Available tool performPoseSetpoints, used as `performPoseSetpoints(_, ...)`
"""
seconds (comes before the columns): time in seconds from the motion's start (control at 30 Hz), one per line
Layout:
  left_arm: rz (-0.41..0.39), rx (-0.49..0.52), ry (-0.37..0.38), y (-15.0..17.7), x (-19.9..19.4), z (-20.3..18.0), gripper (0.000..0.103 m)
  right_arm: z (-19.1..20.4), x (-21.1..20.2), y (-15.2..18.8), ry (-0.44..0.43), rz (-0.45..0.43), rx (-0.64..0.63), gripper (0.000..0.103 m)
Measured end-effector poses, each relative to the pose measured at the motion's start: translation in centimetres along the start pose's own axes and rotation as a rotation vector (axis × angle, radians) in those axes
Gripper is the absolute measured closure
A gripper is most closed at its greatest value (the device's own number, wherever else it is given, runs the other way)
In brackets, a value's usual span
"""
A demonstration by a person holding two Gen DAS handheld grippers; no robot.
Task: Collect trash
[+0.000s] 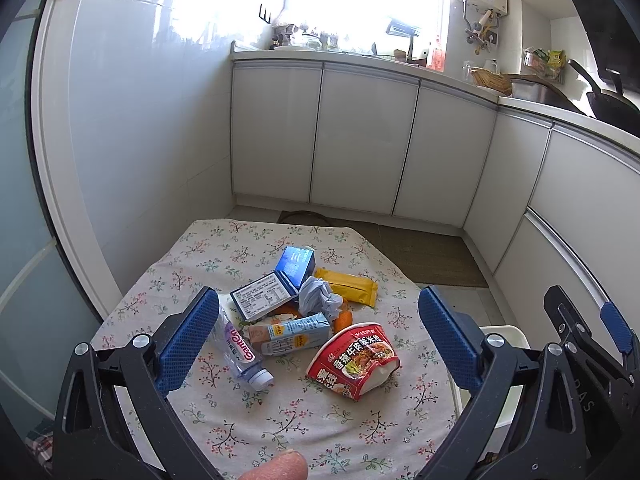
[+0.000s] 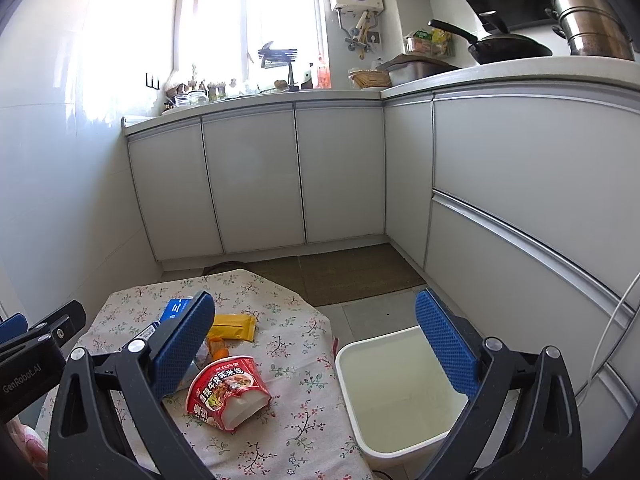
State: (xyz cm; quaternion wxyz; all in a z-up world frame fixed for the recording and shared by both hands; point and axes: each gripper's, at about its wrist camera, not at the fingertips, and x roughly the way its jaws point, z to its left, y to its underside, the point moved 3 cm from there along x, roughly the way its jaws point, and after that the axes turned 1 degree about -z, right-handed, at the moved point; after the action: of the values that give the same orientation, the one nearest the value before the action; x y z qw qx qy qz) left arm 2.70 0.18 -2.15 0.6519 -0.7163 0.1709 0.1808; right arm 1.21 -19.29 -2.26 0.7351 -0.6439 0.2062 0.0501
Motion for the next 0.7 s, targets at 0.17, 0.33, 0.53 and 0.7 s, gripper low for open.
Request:
performPoseSetpoints(0.17,-0.003,-0.004,-0.002,0.09,-0.14,0.11,0.007,0.15,0.07,0.08,-0.001,0.0,-0.002,0.005)
performPoseSetpoints(0.33,-0.001,-0.006,-0.003,0.16,-0.02,0.18,0.007,0.25,0.13,0.15,-0.002,0.003,-0.001,0.005)
performPoseSetpoints(0.53,0.002,-0.007,-0.005,0.28,0.05,0.13,0.007,0.33,0.19,0.29,-0.002,0.004,0.0,0.005)
performPoseSetpoints(0.7,0.005,-0.007,-0.008,0.37,0.22,0.17,0.007,0.38,0.22,0.42,-0.002,0.003,0.0,0.005)
